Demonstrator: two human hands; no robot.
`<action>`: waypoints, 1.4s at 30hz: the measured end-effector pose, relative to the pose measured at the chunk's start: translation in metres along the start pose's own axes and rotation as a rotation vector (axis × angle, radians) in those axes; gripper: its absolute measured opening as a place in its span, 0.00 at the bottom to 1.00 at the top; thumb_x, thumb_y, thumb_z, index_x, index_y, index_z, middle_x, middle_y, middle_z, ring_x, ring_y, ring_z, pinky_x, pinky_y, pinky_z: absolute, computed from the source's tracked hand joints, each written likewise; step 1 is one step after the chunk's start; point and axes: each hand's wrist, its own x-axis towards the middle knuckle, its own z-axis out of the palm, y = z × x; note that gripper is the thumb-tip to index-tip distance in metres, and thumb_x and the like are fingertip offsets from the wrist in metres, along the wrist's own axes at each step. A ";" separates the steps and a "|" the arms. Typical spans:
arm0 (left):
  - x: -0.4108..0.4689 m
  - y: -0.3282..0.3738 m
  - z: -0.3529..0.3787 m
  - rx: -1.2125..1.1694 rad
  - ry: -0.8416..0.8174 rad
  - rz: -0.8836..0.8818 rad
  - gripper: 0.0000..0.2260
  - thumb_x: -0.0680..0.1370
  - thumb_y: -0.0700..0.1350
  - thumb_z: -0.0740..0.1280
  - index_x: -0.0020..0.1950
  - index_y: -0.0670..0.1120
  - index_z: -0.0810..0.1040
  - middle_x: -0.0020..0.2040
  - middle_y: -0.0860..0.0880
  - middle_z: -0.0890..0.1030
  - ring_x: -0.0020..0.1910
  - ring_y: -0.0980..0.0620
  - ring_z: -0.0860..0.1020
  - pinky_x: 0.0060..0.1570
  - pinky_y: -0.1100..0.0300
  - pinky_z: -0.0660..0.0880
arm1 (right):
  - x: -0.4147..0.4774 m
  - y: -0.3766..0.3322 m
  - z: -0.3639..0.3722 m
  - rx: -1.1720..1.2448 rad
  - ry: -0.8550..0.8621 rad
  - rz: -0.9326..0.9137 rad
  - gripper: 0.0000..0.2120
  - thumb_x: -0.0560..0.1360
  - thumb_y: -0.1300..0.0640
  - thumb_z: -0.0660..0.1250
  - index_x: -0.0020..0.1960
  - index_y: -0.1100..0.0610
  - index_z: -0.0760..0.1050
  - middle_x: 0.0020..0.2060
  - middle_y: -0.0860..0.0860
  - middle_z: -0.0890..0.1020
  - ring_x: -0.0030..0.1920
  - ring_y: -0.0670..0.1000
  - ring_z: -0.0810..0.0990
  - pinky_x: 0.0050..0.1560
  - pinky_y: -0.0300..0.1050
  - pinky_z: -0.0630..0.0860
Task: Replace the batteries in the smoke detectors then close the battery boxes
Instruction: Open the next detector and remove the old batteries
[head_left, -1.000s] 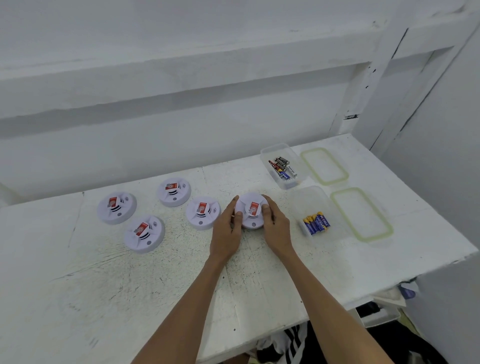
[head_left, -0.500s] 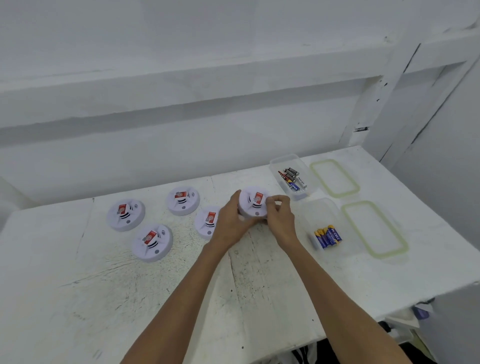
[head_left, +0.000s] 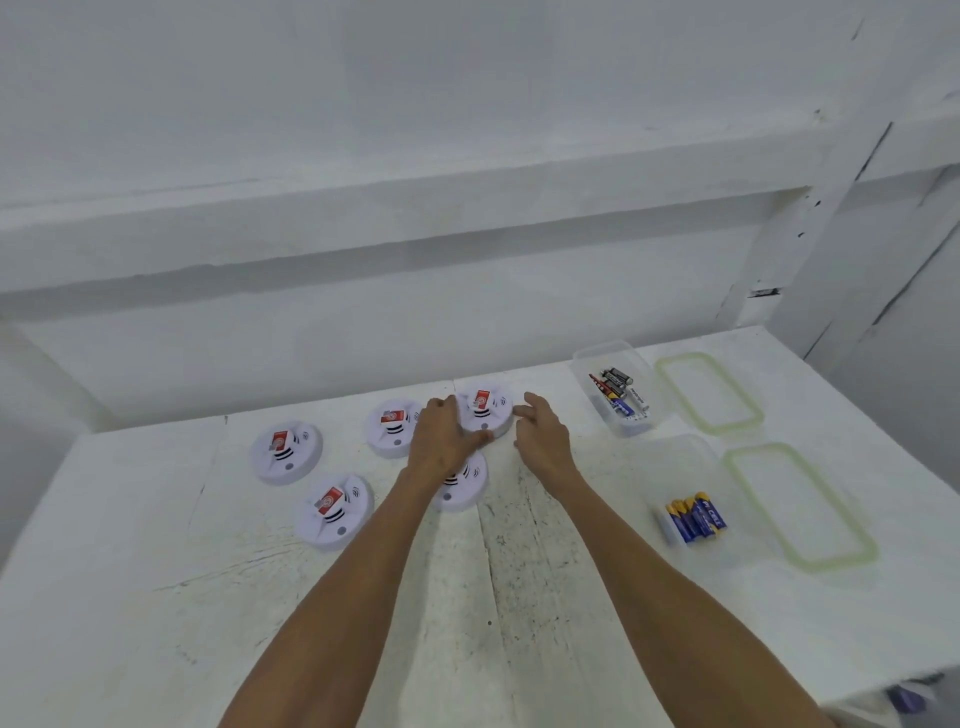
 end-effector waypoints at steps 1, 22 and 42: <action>0.000 0.000 0.000 -0.019 0.005 -0.002 0.24 0.71 0.57 0.77 0.56 0.43 0.75 0.52 0.45 0.79 0.52 0.45 0.76 0.46 0.53 0.70 | 0.000 0.001 0.000 -0.008 -0.007 -0.007 0.23 0.82 0.60 0.53 0.76 0.54 0.62 0.69 0.52 0.75 0.63 0.54 0.75 0.64 0.51 0.74; -0.072 -0.063 -0.083 -0.049 -0.093 0.146 0.23 0.80 0.52 0.69 0.74 0.48 0.72 0.74 0.49 0.74 0.71 0.48 0.72 0.71 0.51 0.69 | -0.060 -0.025 0.040 -0.059 -0.008 -0.251 0.15 0.78 0.68 0.58 0.59 0.58 0.79 0.53 0.51 0.83 0.51 0.47 0.81 0.52 0.37 0.78; -0.165 -0.147 -0.105 -0.307 0.066 -0.147 0.39 0.70 0.40 0.81 0.76 0.45 0.65 0.68 0.50 0.77 0.63 0.50 0.77 0.56 0.64 0.72 | -0.110 -0.008 0.149 -0.159 -0.339 -0.260 0.27 0.77 0.65 0.64 0.75 0.59 0.62 0.67 0.56 0.76 0.64 0.55 0.77 0.58 0.41 0.72</action>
